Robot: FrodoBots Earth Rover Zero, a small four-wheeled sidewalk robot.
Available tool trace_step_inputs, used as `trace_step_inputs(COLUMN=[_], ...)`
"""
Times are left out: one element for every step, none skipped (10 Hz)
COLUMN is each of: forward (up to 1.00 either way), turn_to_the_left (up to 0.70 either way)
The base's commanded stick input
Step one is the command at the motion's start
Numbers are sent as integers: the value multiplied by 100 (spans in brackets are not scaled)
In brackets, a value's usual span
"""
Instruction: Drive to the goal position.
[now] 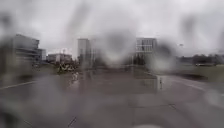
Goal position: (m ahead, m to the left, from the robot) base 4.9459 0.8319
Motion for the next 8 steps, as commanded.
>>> trace_step_inputs(forward=[7,7,7,7,7,7,7,7], turn_to_the_left=[0,0,0,0,0,0,0,0])
